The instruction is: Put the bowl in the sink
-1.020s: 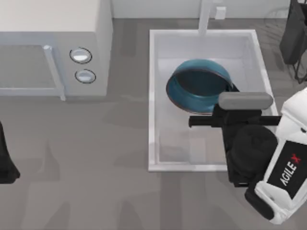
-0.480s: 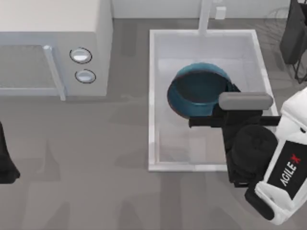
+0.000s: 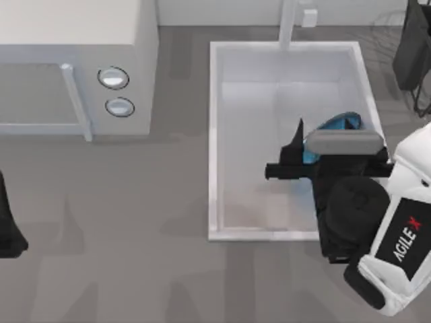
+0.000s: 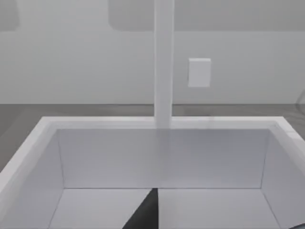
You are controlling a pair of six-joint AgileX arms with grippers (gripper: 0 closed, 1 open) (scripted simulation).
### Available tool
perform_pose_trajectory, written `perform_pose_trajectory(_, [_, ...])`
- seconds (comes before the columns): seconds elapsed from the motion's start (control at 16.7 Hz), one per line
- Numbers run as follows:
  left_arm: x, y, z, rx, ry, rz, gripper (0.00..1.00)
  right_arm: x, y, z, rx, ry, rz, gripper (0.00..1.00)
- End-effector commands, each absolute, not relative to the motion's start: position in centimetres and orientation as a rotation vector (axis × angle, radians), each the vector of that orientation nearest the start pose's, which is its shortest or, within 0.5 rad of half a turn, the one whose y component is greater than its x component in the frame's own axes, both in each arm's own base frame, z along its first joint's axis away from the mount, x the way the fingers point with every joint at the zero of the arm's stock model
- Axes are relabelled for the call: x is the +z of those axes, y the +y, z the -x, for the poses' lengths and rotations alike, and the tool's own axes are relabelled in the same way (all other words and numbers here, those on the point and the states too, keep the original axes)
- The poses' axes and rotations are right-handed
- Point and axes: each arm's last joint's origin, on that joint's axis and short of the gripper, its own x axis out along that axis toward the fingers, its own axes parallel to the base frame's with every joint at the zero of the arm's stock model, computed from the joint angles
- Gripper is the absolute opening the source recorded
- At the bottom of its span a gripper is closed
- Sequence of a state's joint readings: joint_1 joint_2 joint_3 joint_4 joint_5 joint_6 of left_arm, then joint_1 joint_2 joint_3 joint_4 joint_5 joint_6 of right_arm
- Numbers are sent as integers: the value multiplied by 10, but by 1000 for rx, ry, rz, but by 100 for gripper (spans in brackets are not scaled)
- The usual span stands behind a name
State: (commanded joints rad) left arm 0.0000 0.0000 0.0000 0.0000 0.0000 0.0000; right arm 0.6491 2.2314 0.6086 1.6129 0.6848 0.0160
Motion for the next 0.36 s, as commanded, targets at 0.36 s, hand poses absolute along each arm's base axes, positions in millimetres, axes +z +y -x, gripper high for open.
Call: perform_pose_trajectory(0.36, [160, -1, -106, 0, 0, 0, 100, 59, 184, -270, -10, 0, 0, 100])
